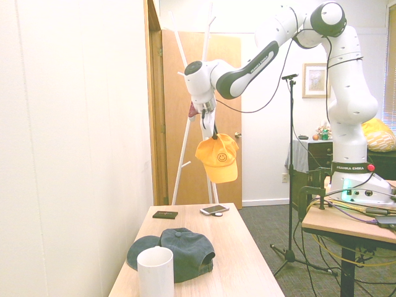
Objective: Hang the cap
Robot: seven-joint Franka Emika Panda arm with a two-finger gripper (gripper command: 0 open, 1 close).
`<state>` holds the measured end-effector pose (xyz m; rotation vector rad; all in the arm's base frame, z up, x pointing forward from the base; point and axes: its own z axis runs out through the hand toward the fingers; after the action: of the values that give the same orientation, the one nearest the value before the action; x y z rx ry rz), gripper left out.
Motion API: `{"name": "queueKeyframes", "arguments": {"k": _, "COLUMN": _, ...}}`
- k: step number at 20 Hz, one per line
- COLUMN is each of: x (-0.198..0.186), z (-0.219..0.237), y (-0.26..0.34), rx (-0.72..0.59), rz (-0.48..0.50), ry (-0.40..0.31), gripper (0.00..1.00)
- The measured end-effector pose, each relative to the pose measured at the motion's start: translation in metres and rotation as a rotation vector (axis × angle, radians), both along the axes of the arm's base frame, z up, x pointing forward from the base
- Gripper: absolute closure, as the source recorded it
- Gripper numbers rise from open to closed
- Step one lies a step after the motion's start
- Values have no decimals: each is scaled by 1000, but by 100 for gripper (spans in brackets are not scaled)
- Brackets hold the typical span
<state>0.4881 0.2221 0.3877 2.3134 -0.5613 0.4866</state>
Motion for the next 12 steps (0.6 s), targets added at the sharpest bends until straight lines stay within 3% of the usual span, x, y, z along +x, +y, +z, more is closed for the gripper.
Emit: {"name": "queueKeyframes", "arguments": {"k": 12, "x": 13, "z": 152, "y": -29, "rx": -292, "rz": 0, "ry": -176, "gripper": 100}}
